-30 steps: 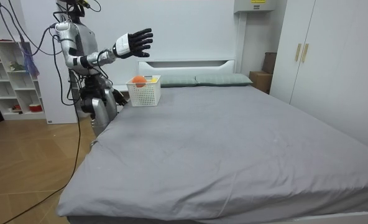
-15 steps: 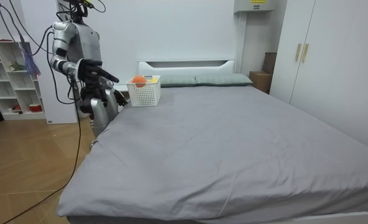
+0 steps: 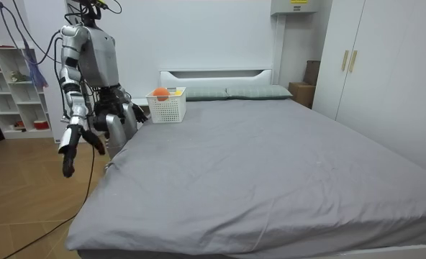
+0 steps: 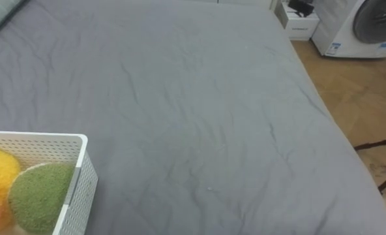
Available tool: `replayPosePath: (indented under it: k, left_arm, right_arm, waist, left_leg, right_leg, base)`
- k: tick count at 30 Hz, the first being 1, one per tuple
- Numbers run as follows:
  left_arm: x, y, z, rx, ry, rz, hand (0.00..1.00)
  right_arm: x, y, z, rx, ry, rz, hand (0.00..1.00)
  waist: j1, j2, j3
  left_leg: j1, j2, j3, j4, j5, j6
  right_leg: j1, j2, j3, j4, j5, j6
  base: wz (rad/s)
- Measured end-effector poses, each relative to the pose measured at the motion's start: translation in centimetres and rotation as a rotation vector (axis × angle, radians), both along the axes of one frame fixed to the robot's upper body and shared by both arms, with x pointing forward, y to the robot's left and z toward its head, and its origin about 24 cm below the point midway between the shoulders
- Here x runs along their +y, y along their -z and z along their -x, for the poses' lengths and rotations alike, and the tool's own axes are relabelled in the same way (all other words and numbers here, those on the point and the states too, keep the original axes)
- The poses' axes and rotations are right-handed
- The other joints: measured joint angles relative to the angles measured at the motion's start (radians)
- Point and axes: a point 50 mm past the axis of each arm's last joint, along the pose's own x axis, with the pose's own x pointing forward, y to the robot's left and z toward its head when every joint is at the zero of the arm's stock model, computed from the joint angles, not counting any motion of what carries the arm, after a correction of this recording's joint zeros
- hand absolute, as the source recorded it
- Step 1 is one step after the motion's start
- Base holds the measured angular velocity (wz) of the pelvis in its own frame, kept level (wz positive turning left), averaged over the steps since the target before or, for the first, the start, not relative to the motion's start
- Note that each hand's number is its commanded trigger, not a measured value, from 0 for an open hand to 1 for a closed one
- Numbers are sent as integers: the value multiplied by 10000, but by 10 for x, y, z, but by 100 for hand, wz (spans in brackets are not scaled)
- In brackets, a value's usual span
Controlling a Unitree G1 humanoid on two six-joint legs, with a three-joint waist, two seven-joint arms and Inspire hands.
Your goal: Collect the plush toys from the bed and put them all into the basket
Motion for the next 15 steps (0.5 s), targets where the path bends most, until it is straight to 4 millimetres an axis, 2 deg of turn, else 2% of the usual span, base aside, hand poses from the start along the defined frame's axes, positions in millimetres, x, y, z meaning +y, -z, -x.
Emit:
replayPosePath:
  k: [4,5,7,12,15]
  left_arm:
    - [0,1,4,166,-86,52,0]
    - [0,1,5,239,-121,69,0]
    - [-1,2,6,282,-158,104,0]
    - [-4,5,8,622,-214,234,0]
    - [-9,8,-1,542,-276,386,0]
  right_arm:
    - [26,23,36,1280,229,-1682,0]
    - [33,28,45,1629,250,-2122,0]
    - [43,34,56,2088,276,-2741,0]
    - [66,43,64,2717,-231,-3923,0]
    - [78,48,57,2823,-855,-4483,0]
  waist:
    - [38,70,10]
    - [45,81,-20]
    - [72,88,-21]
    - [66,202,-17]
    - [174,323,-22]
  left_leg:
    - [150,-4,-1,-2,-25,-22]
    - [176,0,-2,15,-41,-29]
    - [200,0,-7,20,-42,-30]
    - [295,-10,-42,21,-63,-25]
    - [272,-14,-22,27,-68,-26]
  right_leg:
    - [136,-10,-10,19,-101,-77]
    - [169,-8,-10,19,-108,-90]
    - [187,1,-8,24,-108,-92]
    - [290,-9,-42,15,-111,-99]
    - [254,-14,-35,31,-115,-105]
  base:
    - [0]
    - [0]
    - [0]
    - [0]
    - [0]
